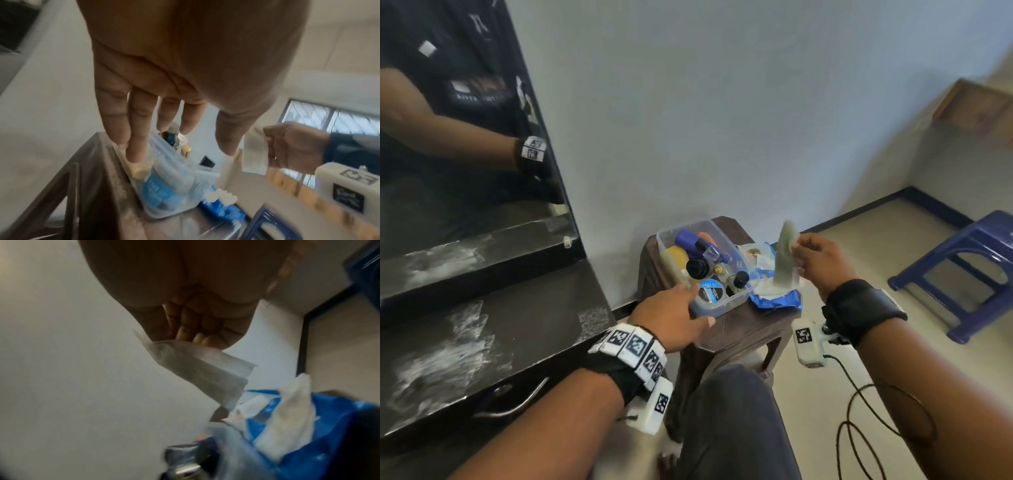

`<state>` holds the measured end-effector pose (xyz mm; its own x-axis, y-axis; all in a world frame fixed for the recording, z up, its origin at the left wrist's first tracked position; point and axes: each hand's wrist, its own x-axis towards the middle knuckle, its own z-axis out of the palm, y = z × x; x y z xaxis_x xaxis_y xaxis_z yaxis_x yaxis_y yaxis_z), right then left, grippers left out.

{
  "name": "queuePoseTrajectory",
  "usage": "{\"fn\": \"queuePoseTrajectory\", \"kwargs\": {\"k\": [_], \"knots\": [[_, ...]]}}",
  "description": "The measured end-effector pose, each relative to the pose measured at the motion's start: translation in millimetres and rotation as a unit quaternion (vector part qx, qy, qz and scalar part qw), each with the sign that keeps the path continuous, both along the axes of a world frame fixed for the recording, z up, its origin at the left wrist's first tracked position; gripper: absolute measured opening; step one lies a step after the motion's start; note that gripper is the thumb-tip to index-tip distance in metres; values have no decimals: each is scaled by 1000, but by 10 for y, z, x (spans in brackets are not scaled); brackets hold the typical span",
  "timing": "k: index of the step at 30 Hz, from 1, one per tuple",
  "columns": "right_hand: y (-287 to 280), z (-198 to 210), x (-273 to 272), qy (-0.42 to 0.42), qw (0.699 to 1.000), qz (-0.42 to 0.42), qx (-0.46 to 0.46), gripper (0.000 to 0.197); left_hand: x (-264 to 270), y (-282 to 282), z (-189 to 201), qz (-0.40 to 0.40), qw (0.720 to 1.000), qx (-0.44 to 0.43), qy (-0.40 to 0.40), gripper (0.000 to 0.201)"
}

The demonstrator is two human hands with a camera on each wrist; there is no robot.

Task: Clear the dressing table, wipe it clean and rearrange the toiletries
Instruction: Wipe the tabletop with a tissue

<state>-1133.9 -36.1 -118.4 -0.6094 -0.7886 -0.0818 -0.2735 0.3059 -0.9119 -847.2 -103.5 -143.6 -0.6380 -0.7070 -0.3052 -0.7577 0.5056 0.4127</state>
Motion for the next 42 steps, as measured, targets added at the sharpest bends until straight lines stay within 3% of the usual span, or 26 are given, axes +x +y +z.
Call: {"fn": "queuePoseTrajectory", "kwargs": {"k": [2,3,5,6,7,8,9,12,14,17,20,23,26,28,30,31,33,35,37,38,40,42], "knots": [[41,159,325,-129,990,23,-56,18,290,128,32,60,985,38,159,77],[26,231,562,-179,981,46,-65,15,455,215,65,100,958,83,256,72],[5,277,1024,-262,956,107,-83,13,691,359,128,157,870,186,429,66],[-41,254,1356,-298,940,145,-77,19,855,410,111,181,823,220,491,67],[-61,186,1618,-327,924,185,-72,39,952,460,85,196,788,244,530,69],[-122,99,1946,-343,911,222,-54,63,1123,506,27,211,760,257,558,70],[-131,36,2194,-356,900,247,-48,72,1208,553,-24,219,741,266,577,68],[-165,-243,2876,-375,885,274,-36,40,1619,683,-282,318,713,188,596,37],[-162,-453,3238,-389,882,265,-6,56,1916,732,-458,405,713,101,564,22],[-118,-677,3696,-430,858,281,-5,81,2240,733,-613,471,717,11,514,26],[-81,-797,3956,-412,856,312,-18,64,2499,731,-621,484,709,-44,511,22],[-141,-788,4124,-353,882,310,-24,28,2680,742,-612,461,729,-58,503,15],[-300,-649,4119,-261,930,254,-39,12,2824,737,-601,448,726,-67,518,7],[-410,-564,4042,-115,968,218,-52,24,2956,711,-613,475,702,-125,517,10],[-466,-507,4018,82,974,197,-78,27,3113,654,-635,505,666,-196,512,14],[-484,-518,4052,164,961,202,-95,28,3193,609,-663,518,655,-232,499,17],[-495,-615,4227,266,918,277,-95,33,3333,528,-736,543,657,-285,439,27],[-425,-777,4464,360,839,407,-7,45,3427,470,-809,571,666,-285,386,43],[-296,-880,4688,425,756,495,61,71,3480,438,-851,608,658,-247,369,57],[-235,-887,4773,436,731,520,70,76,3496,430,-873,620,652,-232,370,62],[-181,-866,4818,439,711,545,67,80,3500,414,-896,627,638,-205,398,66],[-203,-811,4721,455,716,522,88,83,3481,404,-884,631,625,-158,431,65]]}}
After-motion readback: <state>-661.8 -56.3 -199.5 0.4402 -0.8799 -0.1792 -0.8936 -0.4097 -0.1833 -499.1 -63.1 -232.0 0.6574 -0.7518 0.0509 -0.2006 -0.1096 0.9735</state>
